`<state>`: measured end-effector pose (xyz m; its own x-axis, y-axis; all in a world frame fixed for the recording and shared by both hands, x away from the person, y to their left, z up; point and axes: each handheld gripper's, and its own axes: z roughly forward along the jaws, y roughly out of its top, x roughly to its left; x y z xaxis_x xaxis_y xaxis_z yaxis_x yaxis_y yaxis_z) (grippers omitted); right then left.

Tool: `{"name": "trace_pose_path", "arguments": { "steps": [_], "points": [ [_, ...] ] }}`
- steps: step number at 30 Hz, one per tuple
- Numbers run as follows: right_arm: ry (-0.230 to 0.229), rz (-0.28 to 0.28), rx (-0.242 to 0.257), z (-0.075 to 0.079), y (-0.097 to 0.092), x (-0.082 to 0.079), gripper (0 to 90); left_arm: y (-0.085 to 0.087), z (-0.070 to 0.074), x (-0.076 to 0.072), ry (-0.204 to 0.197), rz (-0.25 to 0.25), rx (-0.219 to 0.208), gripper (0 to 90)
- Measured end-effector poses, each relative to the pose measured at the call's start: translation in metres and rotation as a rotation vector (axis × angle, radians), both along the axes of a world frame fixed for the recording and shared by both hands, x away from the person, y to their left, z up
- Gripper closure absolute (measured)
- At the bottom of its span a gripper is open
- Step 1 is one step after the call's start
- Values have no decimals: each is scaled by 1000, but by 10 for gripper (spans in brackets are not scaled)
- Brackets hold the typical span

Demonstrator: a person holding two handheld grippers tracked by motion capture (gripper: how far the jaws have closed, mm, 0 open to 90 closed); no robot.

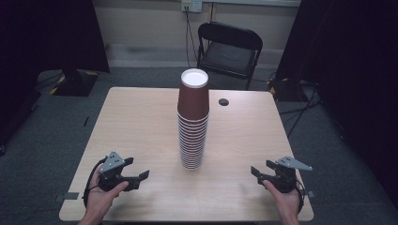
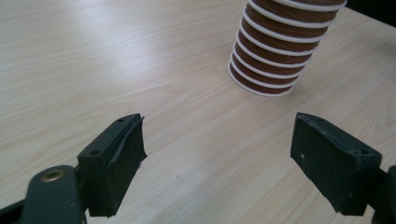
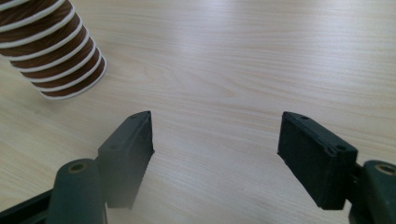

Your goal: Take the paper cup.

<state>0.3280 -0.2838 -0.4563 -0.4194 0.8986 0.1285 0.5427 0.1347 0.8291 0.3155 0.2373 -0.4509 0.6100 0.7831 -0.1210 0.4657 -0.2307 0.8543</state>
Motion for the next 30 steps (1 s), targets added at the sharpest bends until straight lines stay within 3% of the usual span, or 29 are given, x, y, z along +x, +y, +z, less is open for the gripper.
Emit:
{"name": "trace_pose_path", "arguments": {
  "steps": [6, 13, 16, 22, 24, 25, 26, 28, 30],
  "points": [
    [27, 5, 13, -3, -3, 3, 274, 0, -6, 3, 38, 34, -4, 180],
    [49, 36, 10, -6, 1, 6, 274, -5, 0, 1, 2, 13, -4, 159],
    [31, 33, 10, -3, 2, 4, 274, -5, 3, -5, -13, -5, -5, 158],
    [27, 38, 0, -1, 3, -1, 274, -10, 16, -11, -119, -51, -3, 202],
    [23, 40, -7, -1, 2, -1, 274, -12, 17, -11, -153, -71, -26, 201],
    [24, 38, -5, -1, 1, 0, 274, -17, 18, -12, -172, -82, 0, 200],
    [24, 38, -5, -1, 1, 0, 274, -17, 18, -12, -172, -82, 0, 218],
    [26, 37, 1, -3, 0, 2, 261, -19, 20, -11, -128, -97, 10, 230],
    [32, 45, 3, -3, 1, 3, 262, -21, 22, -12, -124, -98, 2, 225]
  ]
}}
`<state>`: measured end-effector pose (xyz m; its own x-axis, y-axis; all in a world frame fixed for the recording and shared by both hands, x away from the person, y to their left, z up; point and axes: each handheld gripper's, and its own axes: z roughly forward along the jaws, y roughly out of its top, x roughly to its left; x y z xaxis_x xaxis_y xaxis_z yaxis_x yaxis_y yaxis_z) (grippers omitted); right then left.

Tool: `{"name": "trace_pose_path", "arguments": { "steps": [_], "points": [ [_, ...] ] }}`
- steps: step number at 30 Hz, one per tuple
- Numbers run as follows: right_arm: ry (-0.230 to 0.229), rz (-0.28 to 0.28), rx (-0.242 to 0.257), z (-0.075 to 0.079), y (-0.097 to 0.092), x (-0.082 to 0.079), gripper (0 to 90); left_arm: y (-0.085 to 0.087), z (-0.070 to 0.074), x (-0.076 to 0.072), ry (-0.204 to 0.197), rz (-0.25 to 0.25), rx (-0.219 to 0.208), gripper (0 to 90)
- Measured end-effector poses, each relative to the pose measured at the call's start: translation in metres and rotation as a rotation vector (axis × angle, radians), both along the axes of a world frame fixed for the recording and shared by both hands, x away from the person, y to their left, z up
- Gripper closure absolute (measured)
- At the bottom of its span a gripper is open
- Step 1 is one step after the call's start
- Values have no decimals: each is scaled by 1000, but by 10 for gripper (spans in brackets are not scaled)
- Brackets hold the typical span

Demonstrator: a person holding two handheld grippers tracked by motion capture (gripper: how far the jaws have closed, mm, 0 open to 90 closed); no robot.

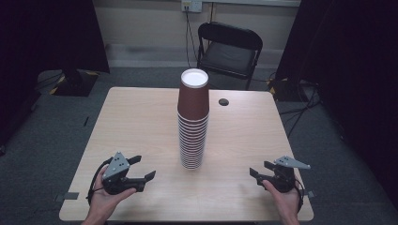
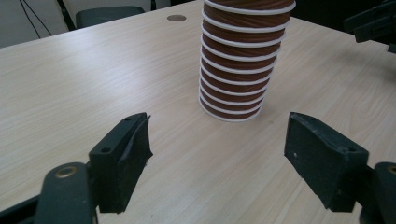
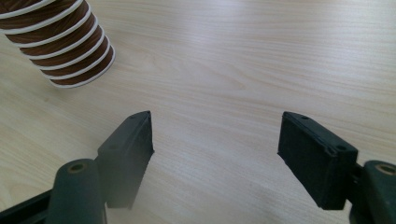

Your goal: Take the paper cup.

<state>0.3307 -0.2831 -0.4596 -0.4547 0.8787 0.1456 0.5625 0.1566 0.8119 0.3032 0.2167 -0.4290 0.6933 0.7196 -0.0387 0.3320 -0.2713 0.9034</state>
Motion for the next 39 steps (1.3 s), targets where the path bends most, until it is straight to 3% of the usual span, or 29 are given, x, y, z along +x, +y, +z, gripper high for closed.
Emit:
{"name": "trace_pose_path", "arguments": {
  "steps": [3, 8, 15, 19, 23, 25, 29, 32, 39],
  "points": [
    [-3, 9, -4, 0, 3, -1, 261, -2, 5, 0, 44, -10, -6, 209],
    [-8, 14, -6, 1, 6, -3, 261, -5, 13, 2, 50, -28, -38, 190],
    [-2, 21, 2, 0, 7, -1, 262, -5, 26, 8, 32, -34, -65, 188],
    [7, 25, 5, -1, 8, -1, 262, -8, 30, 11, 1, -35, -82, 167],
    [11, 32, 7, -1, 10, 0, 262, -13, 38, 16, -10, -51, -146, 169],
    [7, 36, 4, 0, 11, 0, 262, -15, 44, 17, -39, -54, -169, 170],
    [12, 43, 4, -1, 10, 1, 262, -18, 55, 19, -53, -67, -177, 164],
    [12, 43, 4, -1, 10, 0, 262, -22, 62, 21, -58, -83, -159, 161],
    [21, 50, 4, -3, 12, 0, 262, -29, 78, 30, -49, -119, -167, 164]
  ]
}}
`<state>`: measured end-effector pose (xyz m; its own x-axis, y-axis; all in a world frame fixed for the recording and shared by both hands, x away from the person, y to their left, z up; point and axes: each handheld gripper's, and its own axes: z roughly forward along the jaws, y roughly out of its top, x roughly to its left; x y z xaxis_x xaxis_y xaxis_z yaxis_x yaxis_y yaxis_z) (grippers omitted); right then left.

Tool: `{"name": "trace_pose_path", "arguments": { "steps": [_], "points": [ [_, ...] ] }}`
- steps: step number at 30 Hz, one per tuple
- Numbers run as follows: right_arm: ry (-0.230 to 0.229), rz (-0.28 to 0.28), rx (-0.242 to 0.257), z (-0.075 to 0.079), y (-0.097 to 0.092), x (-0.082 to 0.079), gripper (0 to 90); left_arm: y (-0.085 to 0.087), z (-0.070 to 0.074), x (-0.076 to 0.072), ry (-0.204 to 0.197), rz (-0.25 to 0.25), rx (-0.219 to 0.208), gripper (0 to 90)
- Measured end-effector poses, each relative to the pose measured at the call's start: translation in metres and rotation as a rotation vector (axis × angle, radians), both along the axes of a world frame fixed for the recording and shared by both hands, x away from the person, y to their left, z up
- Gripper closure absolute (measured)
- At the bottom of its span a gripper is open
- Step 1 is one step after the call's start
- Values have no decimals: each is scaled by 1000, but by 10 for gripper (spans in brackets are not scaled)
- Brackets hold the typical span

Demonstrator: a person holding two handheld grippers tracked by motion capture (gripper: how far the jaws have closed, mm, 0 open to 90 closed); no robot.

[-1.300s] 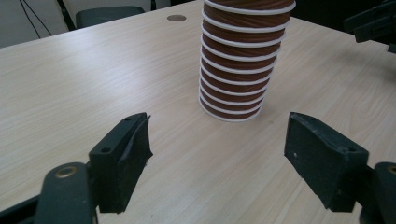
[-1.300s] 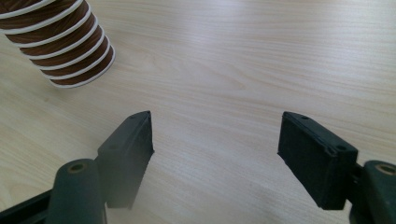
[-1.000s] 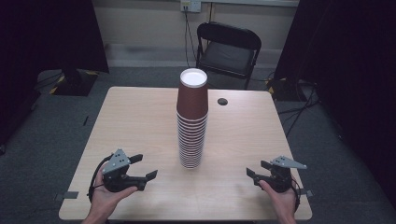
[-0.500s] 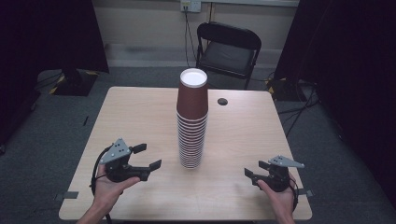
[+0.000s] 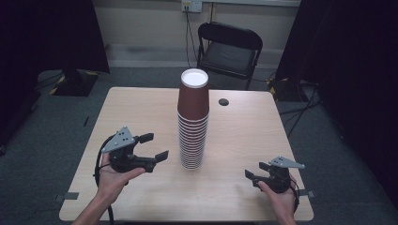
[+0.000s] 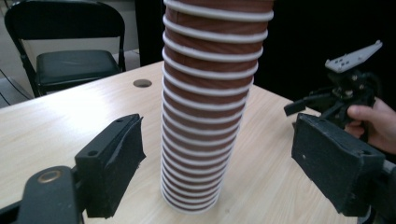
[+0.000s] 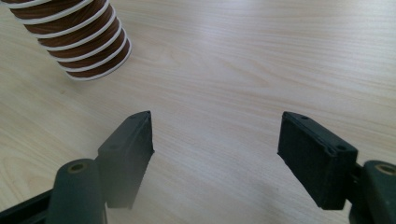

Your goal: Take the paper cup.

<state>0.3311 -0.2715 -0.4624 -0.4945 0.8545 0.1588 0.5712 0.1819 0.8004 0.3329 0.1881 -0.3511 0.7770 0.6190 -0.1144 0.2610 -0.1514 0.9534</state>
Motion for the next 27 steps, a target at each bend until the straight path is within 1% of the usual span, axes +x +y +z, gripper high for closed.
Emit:
{"name": "trace_pose_path", "arguments": {
  "steps": [1, 2, 3, 6, 7, 8, 9, 10, 12, 15, 16, 17, 18, 19, 21, 23, 24, 26, 27],
  "points": [
    [0, 0, -3, 0, 0, 0, 262, -1, 3, 1, -7, -1, -1, 164],
    [-1, 1, -4, 0, 1, 0, 262, -1, 6, 2, -9, 3, 8, 164],
    [1, 4, -2, 0, 1, 1, 262, -2, 8, 4, -11, -8, 2, 164],
    [3, 3, -2, 0, 2, 3, 262, -6, 18, 8, -4, -22, 18, 163],
    [2, 5, -5, 0, 2, 3, 262, -7, 23, 9, -1, -4, 15, 162],
    [2, 6, -7, 0, 3, 3, 262, -7, 26, 10, -4, -2, 10, 157],
    [3, 8, -6, 0, 3, 3, 262, -8, 30, 12, -5, -19, -7, 157],
    [3, 10, -7, 0, 3, 2, 262, -8, 33, 13, -2, -25, -10, 159],
    [3, 11, -5, 0, 3, 2, 262, -10, 40, 15, -17, -14, -12, 159],
    [2, 14, -4, 0, 3, 2, 262, -15, 50, 19, -33, -26, -11, 158],
    [5, 15, -1, -1, 3, 2, 262, -17, 53, 20, -31, -30, -5, 158],
    [5, 14, -1, -1, 3, 2, 262, -19, 56, 22, -39, -35, 10, 157],
    [9, 18, -3, -2, 3, 3, 262, -21, 59, 22, -49, -39, 14, 158],
    [12, 20, -2, -2, 4, 3, 262, -23, 64, 24, -62, -35, 25, 160],
    [12, 23, -4, -2, 4, 3, 262, -26, 71, 25, -73, -45, 28, 159],
    [9, 22, -8, -2, 5, 3, 263, -29, 77, 27, -90, -44, 19, 159],
    [18, 17, -11, -2, 5, 3, 264, -32, 81, 28, -96, -49, 14, 159],
    [27, 17, -14, -3, 5, 3, 264, -36, 86, 30, -99, -64, 20, 158],
    [29, 19, -13, -4, 5, 3, 265, -38, 88, 31, -98, -67, 14, 157]
  ]
}}
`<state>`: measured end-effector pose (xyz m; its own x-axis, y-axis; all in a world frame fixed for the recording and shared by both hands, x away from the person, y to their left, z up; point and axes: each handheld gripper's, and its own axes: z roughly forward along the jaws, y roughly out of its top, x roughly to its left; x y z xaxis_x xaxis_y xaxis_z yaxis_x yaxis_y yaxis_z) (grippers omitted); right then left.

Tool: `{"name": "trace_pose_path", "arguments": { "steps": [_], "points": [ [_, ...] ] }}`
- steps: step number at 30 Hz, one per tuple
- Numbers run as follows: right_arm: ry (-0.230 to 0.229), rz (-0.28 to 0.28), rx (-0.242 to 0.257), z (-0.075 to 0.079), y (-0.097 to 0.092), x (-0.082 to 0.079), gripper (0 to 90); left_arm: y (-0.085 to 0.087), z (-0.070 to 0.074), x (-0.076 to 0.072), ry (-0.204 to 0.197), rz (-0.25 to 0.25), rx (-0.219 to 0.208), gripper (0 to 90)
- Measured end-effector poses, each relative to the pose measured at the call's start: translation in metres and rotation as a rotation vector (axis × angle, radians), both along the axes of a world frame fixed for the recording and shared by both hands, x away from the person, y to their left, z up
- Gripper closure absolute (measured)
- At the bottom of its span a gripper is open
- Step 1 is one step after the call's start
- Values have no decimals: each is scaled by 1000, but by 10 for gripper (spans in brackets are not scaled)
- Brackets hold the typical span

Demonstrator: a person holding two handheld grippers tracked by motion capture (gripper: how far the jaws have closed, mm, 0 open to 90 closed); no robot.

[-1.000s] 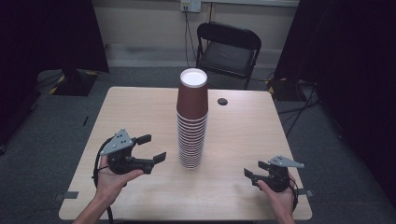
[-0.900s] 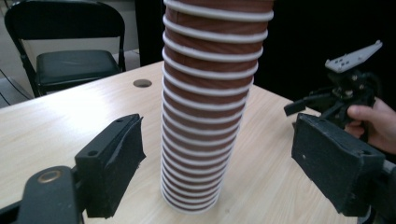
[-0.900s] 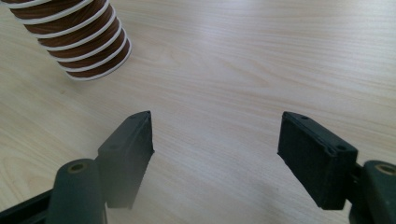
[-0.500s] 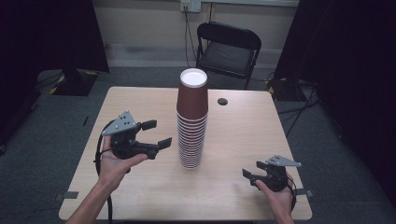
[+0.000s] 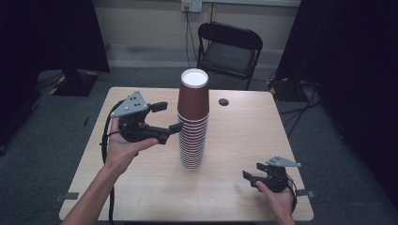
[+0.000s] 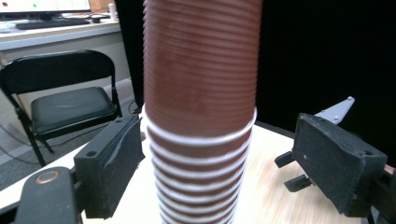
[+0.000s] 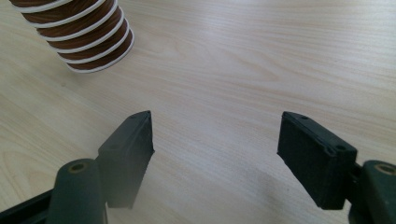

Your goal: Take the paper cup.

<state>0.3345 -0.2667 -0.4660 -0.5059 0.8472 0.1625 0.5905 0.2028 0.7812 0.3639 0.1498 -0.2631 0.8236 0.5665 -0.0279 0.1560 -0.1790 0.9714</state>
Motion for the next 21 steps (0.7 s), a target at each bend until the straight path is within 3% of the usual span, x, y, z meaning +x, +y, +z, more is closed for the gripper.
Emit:
{"name": "trace_pose_path", "arguments": {
  "steps": [7, 10, 13, 21],
  "points": [
    [-7, 6, 0, 2, 0, -1, 270, -7, 13, 11, 18, -7, -22, 162],
    [-6, 8, 2, 2, 0, -1, 294, -9, 20, 14, -3, 18, -8, 155],
    [-6, 14, -2, 1, 0, 0, 295, -10, 26, 21, 21, 0, -30, 156],
    [-8, 23, 15, 2, 2, -1, 291, -29, 33, 37, 20, -9, -6, 157]
  ]
}}
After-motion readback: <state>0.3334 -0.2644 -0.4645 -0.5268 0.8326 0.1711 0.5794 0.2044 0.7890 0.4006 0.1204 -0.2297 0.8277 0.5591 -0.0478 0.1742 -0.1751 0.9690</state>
